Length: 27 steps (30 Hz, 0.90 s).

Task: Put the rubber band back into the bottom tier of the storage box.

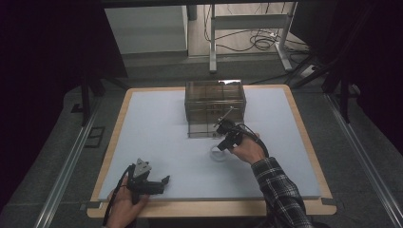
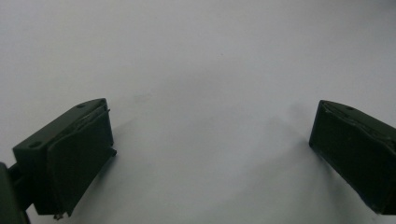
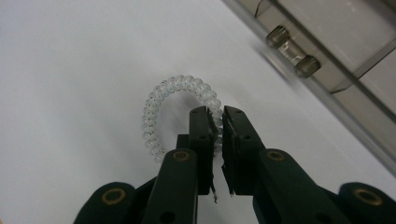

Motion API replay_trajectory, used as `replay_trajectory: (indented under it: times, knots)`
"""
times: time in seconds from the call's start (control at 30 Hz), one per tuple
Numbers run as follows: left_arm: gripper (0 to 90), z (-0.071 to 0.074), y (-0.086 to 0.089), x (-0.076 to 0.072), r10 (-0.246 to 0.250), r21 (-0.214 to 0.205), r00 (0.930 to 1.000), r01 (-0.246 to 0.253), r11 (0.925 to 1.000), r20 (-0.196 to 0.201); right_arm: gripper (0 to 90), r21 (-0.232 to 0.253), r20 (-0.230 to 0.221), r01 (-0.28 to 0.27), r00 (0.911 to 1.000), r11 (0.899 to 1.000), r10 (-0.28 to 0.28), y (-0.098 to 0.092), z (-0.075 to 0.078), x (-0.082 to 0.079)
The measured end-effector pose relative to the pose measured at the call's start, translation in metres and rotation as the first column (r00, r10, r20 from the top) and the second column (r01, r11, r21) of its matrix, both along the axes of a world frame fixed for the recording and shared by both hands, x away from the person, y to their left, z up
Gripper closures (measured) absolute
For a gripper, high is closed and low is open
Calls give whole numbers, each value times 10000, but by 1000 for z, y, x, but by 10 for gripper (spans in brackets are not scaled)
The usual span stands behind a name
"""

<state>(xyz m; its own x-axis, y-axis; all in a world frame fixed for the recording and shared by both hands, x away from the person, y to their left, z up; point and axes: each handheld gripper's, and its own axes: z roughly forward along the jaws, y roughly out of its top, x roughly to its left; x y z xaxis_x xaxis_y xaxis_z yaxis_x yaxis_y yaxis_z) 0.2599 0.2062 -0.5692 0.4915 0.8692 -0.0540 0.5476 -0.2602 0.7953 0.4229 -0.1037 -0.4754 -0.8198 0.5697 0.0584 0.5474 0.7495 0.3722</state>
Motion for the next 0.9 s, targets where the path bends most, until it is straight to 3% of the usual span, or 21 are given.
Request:
replay_trajectory:
  times: [0.9]
  knots:
    - [0, 0, 0, 0, -6, 23, 10000, 6, 10000, 2, 813, 1395, 767, 313, 9962, 9897, -423, 10, 16, 16]
